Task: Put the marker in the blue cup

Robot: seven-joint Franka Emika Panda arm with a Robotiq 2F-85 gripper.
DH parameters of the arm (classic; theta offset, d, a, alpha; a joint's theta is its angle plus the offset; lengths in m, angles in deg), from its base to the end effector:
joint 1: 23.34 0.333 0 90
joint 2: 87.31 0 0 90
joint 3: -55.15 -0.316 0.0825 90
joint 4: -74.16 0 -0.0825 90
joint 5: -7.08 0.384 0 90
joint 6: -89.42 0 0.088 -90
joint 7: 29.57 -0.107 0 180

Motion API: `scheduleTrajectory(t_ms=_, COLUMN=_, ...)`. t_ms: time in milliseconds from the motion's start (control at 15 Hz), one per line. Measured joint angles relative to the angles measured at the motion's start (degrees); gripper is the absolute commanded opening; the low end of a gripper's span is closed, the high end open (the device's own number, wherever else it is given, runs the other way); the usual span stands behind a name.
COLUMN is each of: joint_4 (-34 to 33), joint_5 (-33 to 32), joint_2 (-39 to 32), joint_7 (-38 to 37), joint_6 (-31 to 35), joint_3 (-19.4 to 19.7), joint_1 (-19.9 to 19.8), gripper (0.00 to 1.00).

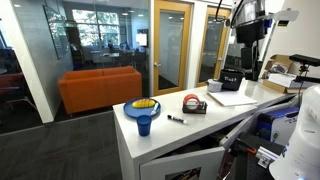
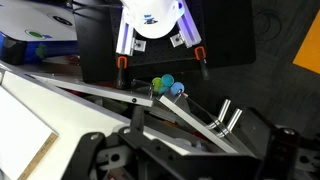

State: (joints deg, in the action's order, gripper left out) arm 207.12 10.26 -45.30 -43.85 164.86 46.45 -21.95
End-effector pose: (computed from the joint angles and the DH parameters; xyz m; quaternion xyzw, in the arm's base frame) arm 0.2857 0.0708 0.5691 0.9884 -0.0591 -0.1308 0.0487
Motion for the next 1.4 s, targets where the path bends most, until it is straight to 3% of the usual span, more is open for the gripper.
scheduleTrajectory(t_ms=1067, joint_4=0.0, joint_5=0.0, joint_2=-0.1, joint_7=0.0, joint_6=0.2, joint_3=-0.1, joint_1=0.0, gripper=1.0)
scheduleTrajectory(t_ms=1400, joint_4=0.1, joint_5=2.2, joint_2=-6.9, joint_7=-2.5, joint_6=8.2, joint_3=-3.4, joint_1=0.3, gripper=1.0)
